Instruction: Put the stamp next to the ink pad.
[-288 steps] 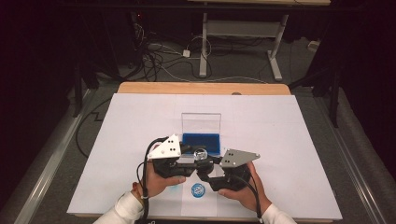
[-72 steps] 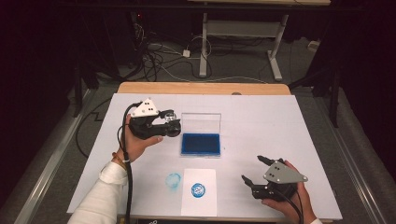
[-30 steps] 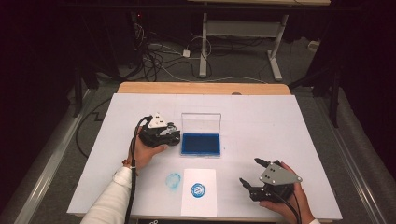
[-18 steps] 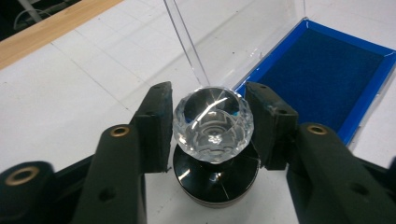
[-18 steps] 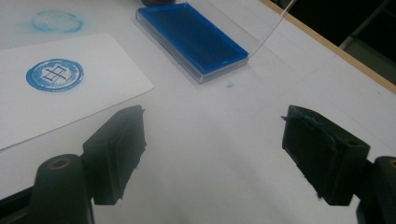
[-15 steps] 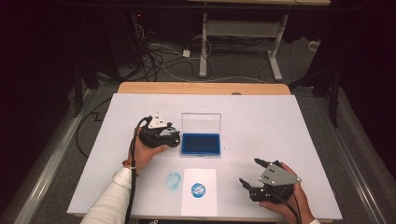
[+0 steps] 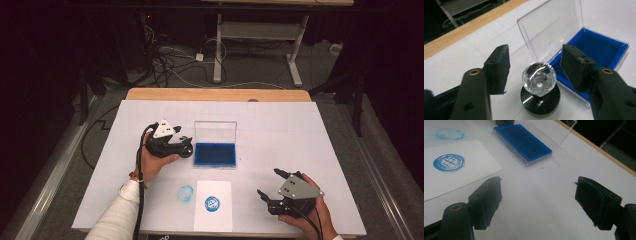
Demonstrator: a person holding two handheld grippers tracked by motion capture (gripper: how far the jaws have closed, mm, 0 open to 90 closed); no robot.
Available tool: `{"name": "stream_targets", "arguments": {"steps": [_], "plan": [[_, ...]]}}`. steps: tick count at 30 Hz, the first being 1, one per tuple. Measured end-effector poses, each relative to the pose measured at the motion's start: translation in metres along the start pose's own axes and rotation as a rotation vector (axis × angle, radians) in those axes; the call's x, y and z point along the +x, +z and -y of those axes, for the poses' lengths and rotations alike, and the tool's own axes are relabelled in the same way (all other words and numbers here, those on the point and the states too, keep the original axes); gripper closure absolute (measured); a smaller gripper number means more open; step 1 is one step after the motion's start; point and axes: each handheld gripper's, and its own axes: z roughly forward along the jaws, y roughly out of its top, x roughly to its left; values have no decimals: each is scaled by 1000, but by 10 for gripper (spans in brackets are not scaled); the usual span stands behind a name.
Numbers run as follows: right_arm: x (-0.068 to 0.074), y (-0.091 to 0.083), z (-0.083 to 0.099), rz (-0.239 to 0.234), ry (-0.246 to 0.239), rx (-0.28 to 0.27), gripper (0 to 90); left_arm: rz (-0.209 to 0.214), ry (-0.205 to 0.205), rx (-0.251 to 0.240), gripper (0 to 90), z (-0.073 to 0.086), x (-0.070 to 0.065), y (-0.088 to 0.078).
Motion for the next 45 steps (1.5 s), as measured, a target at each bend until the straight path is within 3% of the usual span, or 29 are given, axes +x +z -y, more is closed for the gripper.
{"name": "stream_targets", "arguments": {"steps": [3,11,25,27,45], "plan": [[-1,-1,0,8,9,-2,214,-20,4,-14,283,-2,-3,-2],[-2,-2,-1,12,6,-5,214,-27,-5,-35,156,-4,-5,-5],[-4,-4,-1,24,14,-17,214,-42,56,-49,155,-11,-17,-12],[-5,-4,-1,24,13,-18,214,-56,79,-55,156,-13,-19,-15],[-9,-9,-2,44,26,-34,212,-29,151,-83,155,-25,-40,-31]]}}
